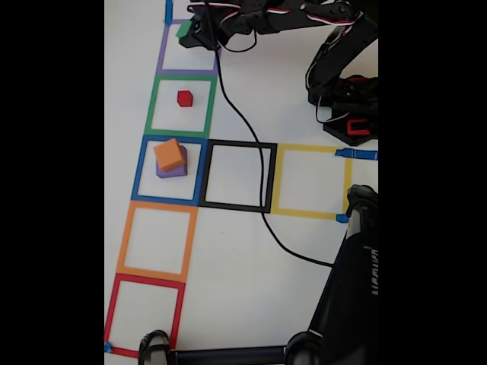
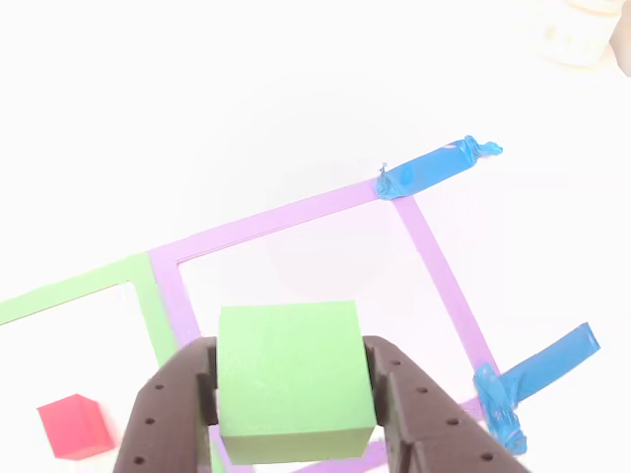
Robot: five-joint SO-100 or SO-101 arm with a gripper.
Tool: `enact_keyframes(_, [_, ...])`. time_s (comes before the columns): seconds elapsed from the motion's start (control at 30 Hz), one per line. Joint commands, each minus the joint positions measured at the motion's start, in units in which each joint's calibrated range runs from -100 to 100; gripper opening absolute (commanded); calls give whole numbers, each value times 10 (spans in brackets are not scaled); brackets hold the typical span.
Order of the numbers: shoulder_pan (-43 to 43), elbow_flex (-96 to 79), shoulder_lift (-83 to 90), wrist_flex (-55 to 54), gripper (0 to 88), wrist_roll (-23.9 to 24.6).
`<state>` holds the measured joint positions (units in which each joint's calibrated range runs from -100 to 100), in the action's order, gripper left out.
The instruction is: Tower of hanoi
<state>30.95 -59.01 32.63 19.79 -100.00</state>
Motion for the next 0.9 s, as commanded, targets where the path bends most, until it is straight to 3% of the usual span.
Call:
enact_keyframes(0.0, [-32,130,125,262,51,0])
enact_keyframes(0.2, [-86,376,161,562,47,0])
enact_keyframes(0.4, [-162,576,143,734,45,0])
enact_keyframes(0.87, [-354,636,142,760,41,0])
